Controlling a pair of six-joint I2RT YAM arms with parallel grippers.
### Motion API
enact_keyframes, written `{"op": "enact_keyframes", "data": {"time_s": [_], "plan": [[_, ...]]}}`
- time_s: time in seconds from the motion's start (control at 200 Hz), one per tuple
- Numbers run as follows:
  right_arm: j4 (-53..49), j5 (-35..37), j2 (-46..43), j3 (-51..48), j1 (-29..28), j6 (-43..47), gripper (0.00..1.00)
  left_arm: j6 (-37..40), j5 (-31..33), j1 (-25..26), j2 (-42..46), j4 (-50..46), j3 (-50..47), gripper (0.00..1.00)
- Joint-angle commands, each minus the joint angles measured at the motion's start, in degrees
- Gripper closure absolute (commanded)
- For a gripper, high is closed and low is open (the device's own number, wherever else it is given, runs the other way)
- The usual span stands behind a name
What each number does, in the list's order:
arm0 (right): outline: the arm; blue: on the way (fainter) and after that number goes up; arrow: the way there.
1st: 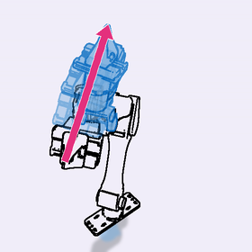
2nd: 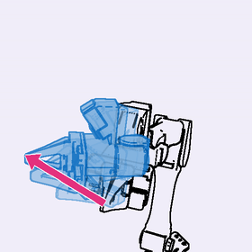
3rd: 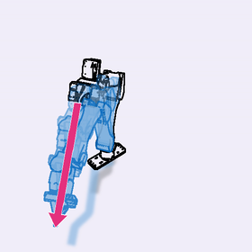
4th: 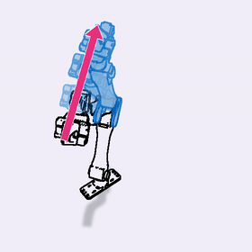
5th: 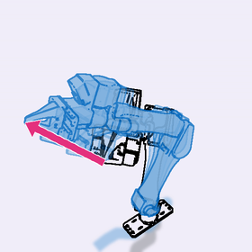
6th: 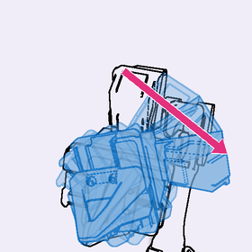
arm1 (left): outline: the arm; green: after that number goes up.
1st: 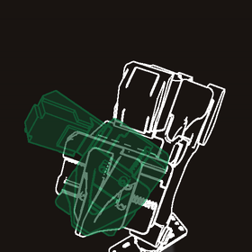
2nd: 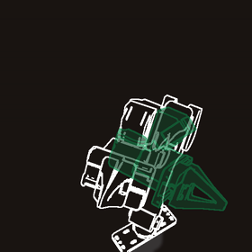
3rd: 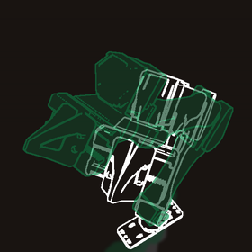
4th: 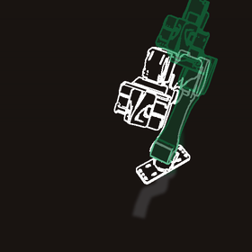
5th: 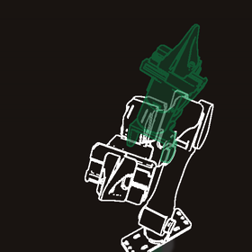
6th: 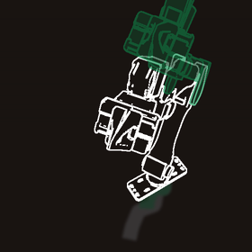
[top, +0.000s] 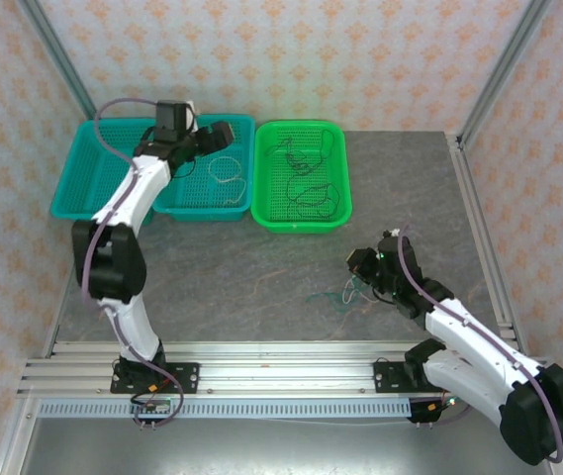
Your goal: Untangle the cables
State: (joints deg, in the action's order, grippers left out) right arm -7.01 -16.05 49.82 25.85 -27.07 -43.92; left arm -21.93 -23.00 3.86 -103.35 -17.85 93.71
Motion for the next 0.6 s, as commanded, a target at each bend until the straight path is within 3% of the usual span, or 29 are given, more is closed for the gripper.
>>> {"op": "enact_keyframes", "data": {"time_s": [0.0,0.075,0.295,0.33,0.405,0.455,0.591], "plan": [[7.2,-6.9,1.2,-0.1,-1.4,7.2,0.93,0.9,-4.4,0.6,11.9,6.8,-4.9,0.08],[9.5,-10.5,3.4,0.3,-3.8,9.3,0.94,0.8,-4.7,3.1,17.1,8.0,-9.7,0.09],[19.3,-16.5,17.5,4.3,-14.2,10.9,0.91,7.4,-4.5,16.9,27.0,5.1,-21.3,0.1],[20.9,-18.2,20.9,5.4,-15.6,11.0,0.85,7.6,-4.2,18.5,28.4,5.2,-23.2,0.1],[22.6,-20.7,24.7,7.7,-17.5,11.7,0.62,6.7,-3.6,20.6,31.0,6.6,-27.5,0.1],[21.9,-19.5,24.2,8.3,-17.6,12.3,0.55,5.4,-3.4,21.3,32.0,7.3,-29.6,0.1],[17.3,-3.7,12.5,5.6,-17.4,16.0,0.36,0.8,-2.7,22.3,33.6,7.3,-33.1,0.12]]}}
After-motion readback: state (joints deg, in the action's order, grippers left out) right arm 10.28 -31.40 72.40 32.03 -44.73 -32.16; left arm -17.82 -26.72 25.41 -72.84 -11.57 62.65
